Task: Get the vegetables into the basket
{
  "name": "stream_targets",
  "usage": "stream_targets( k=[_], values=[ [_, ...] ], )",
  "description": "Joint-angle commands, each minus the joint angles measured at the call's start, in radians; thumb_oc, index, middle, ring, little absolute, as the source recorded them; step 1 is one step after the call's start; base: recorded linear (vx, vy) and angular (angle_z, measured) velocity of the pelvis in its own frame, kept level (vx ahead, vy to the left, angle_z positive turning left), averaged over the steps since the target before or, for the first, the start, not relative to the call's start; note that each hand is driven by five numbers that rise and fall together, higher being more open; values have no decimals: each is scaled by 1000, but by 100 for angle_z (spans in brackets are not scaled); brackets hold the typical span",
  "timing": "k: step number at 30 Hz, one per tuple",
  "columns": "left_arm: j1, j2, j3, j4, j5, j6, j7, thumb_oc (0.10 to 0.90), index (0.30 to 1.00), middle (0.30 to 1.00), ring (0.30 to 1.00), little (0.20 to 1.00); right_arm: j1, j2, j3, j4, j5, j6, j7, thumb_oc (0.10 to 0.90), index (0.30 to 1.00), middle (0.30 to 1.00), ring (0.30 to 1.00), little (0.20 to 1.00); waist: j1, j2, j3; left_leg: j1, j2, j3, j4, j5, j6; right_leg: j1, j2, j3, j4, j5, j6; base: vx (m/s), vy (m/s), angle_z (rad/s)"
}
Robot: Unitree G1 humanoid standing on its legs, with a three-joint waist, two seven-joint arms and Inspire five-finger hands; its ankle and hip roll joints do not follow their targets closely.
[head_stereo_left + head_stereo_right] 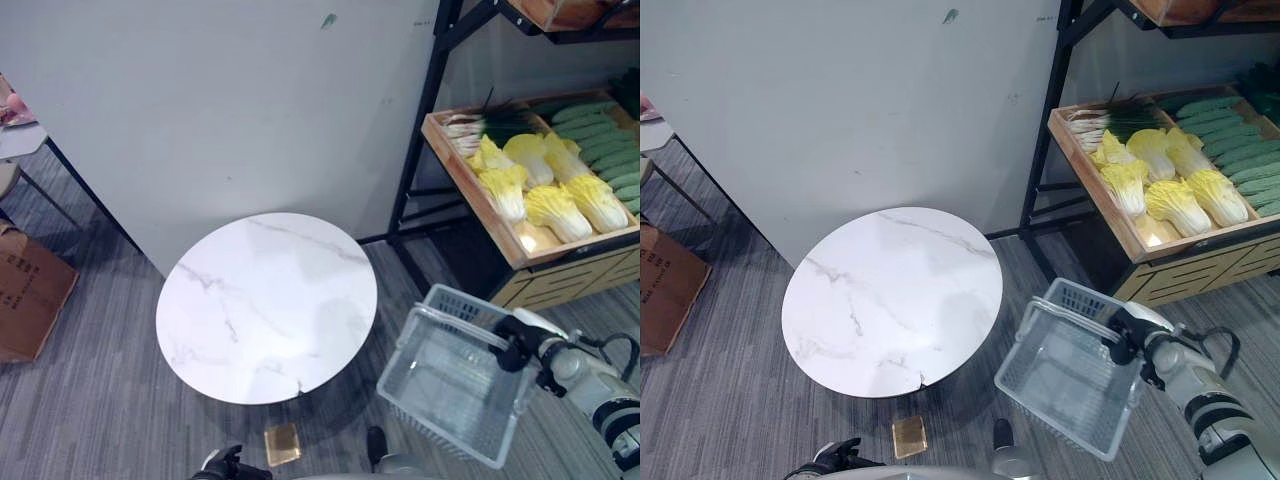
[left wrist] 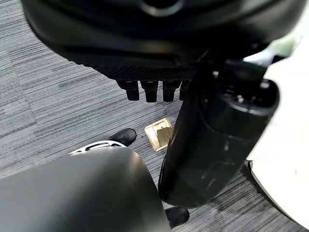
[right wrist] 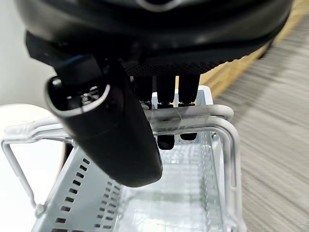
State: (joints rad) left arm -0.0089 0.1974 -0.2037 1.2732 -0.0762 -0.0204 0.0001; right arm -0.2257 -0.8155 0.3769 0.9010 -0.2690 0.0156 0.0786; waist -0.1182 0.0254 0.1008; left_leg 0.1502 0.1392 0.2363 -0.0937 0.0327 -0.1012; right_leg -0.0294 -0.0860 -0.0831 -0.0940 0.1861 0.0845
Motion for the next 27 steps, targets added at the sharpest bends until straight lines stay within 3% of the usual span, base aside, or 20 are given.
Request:
stream_targets(
  k=[1, 4, 9, 27],
  values=[
    [-43, -7, -66, 50, 29, -11, -4, 900, 1000, 1000, 1000, 1000, -153, 3, -48, 100, -20, -25, -85, 400, 300, 300, 300, 300, 4, -57, -5, -27, -32, -6, 6, 37, -13, 86, -33, 37, 44, -74, 67, 0, 0, 0],
    [-44, -5, -66, 52, 30, -10, -2, 900, 1000, 1000, 1000, 1000, -153, 13, -48, 122, -18, -27, -92, 400, 300, 300, 300, 300, 5, -57, -5, -28, -32, -7, 6, 38, -13, 87, -33, 38, 44, -75, 67, 0, 0, 0],
    [-48, -2, -74, 62, 39, -14, 7, 900, 1000, 1000, 1000, 1000, -129, 99, -56, 268, 3, -30, -117, 400, 300, 300, 300, 300, 13, -59, -6, -29, -35, -9, 6, 36, -11, 90, -33, 23, 49, -77, 68, 0, 0, 0],
    [-67, 15, -78, 62, 72, -16, 15, 900, 1000, 1000, 1000, 1000, -70, 175, -66, 278, 34, -27, -119, 400, 300, 300, 300, 300, 8, -54, -11, -21, -53, -6, 6, 18, -2, 90, -48, 42, 44, -71, 76, 7, 4, 0]
  ],
)
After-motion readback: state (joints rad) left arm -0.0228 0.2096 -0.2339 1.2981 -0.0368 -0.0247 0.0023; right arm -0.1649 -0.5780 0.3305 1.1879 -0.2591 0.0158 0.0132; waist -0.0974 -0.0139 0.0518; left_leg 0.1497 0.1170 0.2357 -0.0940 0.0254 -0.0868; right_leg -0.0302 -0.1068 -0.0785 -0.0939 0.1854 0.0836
